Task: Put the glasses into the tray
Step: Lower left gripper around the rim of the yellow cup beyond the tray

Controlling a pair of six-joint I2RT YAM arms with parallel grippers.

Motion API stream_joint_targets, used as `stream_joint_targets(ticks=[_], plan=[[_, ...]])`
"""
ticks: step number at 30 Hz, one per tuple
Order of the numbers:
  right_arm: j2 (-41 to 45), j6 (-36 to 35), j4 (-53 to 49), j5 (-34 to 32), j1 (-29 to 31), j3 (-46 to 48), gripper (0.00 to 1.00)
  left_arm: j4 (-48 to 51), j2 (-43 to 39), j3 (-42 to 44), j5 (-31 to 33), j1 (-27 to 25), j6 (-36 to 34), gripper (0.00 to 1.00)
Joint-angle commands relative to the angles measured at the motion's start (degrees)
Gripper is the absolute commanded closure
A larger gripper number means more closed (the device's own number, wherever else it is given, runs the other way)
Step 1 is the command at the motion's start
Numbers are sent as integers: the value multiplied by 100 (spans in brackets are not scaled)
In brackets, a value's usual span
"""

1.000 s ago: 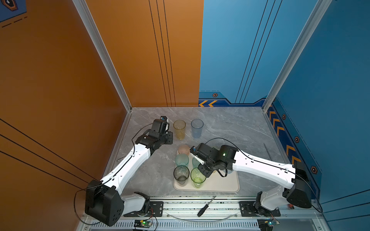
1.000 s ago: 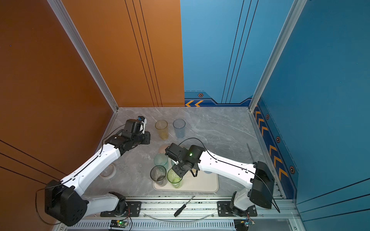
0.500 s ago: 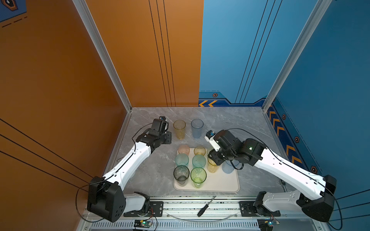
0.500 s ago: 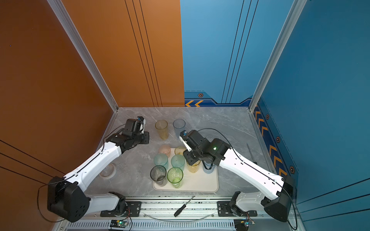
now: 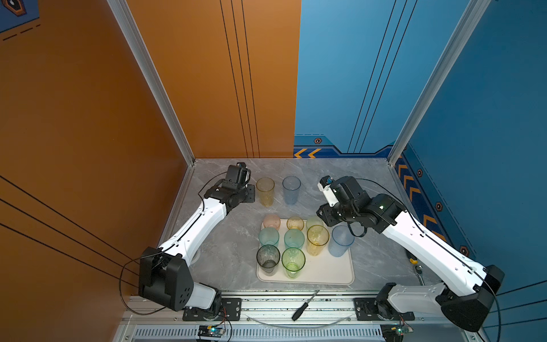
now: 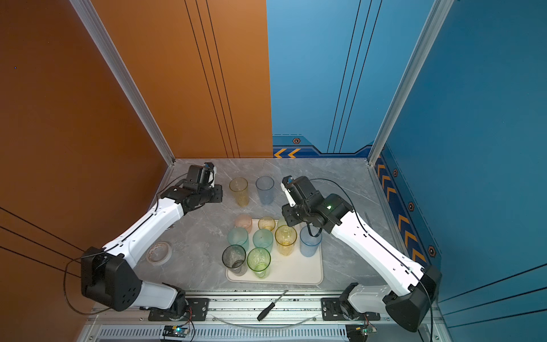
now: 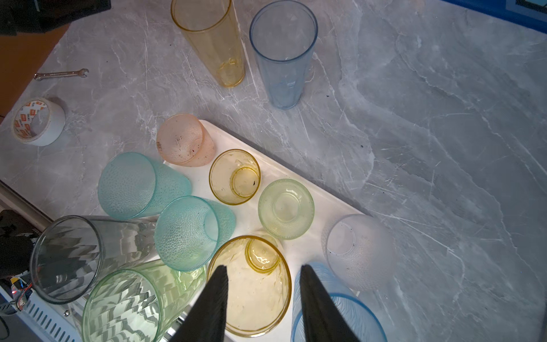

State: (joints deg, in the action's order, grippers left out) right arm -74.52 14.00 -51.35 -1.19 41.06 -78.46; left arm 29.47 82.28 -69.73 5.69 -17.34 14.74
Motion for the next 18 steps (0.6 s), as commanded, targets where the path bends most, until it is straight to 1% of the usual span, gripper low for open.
stream_joint_targets(ticks=[1, 4, 5, 9, 18], plan=[[-115, 39, 89, 94, -45, -121, 60, 127, 107, -206, -112, 65, -84, 76], [-91, 53, 87, 93, -45, -66, 60, 122, 227, -263, -137, 91, -128, 76], [-76, 59, 86, 95, -217, -38, 60, 129, 285, -298, -160, 108, -153, 77], [-71, 68, 99, 112, -291, -21, 60, 128, 463, -445, -268, 162, -187, 77], [-233, 59, 112, 149, -331, -158, 60, 118, 926, -910, -712, 362, -250, 77]])
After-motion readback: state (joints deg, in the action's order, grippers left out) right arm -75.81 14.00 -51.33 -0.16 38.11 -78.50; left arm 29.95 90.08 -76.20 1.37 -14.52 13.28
